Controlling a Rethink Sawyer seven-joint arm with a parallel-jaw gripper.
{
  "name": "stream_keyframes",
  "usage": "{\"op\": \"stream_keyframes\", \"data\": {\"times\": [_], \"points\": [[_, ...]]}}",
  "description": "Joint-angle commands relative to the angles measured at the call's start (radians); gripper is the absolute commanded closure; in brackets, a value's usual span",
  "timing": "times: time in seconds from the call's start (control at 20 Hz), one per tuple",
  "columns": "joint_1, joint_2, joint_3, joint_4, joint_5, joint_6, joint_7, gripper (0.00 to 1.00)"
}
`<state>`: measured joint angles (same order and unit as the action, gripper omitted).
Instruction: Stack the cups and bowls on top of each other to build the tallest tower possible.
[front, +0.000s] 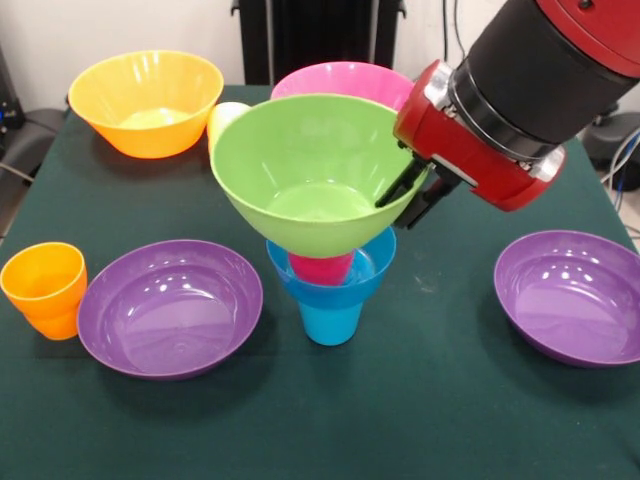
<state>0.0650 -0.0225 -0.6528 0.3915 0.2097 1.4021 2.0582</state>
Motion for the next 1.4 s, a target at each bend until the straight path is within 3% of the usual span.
{"op": "stream_keyframes", "data": {"times": [0.05, 0.6, 1.4], "points": [[0.015, -0.020, 0.061, 0.122, -0.051, -0.041, 0.049, 1.00], [0.041, -0.069, 0.090, 0.254, -0.054, -0.115, 0.054, 1.00], [0.055, -0.082, 0.102, 0.306, -0.034, -0.174, 0.063, 1.00]]}}
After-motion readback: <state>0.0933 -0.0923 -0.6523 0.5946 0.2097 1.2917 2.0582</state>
